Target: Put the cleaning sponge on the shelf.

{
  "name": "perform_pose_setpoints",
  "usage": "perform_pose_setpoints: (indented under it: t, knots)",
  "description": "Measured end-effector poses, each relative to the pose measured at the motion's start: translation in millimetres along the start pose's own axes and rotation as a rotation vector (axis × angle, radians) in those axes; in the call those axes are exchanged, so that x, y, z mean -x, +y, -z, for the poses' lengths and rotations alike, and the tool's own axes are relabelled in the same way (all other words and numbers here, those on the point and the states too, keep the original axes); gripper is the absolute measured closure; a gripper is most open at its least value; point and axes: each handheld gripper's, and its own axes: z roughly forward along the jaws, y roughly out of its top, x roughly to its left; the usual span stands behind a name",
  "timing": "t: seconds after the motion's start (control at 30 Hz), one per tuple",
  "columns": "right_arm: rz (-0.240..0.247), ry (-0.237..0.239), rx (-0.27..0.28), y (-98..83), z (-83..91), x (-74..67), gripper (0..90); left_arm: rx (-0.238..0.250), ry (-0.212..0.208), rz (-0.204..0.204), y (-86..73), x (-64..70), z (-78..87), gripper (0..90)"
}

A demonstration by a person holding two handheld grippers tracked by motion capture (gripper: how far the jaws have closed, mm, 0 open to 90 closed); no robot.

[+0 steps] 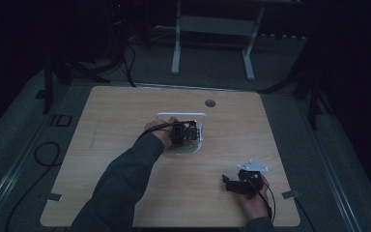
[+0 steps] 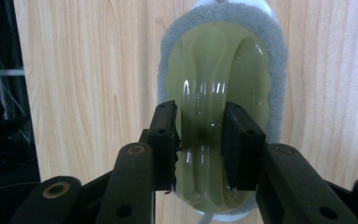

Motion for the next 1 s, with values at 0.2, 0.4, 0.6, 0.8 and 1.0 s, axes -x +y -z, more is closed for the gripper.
perform_pose_setpoints:
  t: [0.2, 0.4, 0.6, 0.8, 1.0]
  knots:
    - [-0.001, 0.0, 0.0, -0.1, 0.1, -0.1, 14.0, 0.024, -0.021, 0.017, -3.1, -0.4, 10.3, 63.0]
    - [0.002, -0.001, 0.001, -0.1, 0.0, 0.1, 14.0, 0.067, -0.068, 0.083, -13.3, -4.1, 27.1, 62.9]
    - [0.001, -0.001, 0.001, -0.1, 0.0, 0.0, 14.0, 0.127, -0.179, 0.189, -26.9, -7.0, 43.6, 66.0]
    - [0.0, 0.0, 0.001, -0.1, 0.0, -0.1, 14.0, 0.179, -0.228, 0.252, -40.7, -1.6, 59.1, 65.1]
    - [0.001, -0.001, 0.001, -0.1, 0.0, 0.0, 14.0, 0.229, -0.218, 0.311, -59.4, 9.7, 77.5, 65.4]
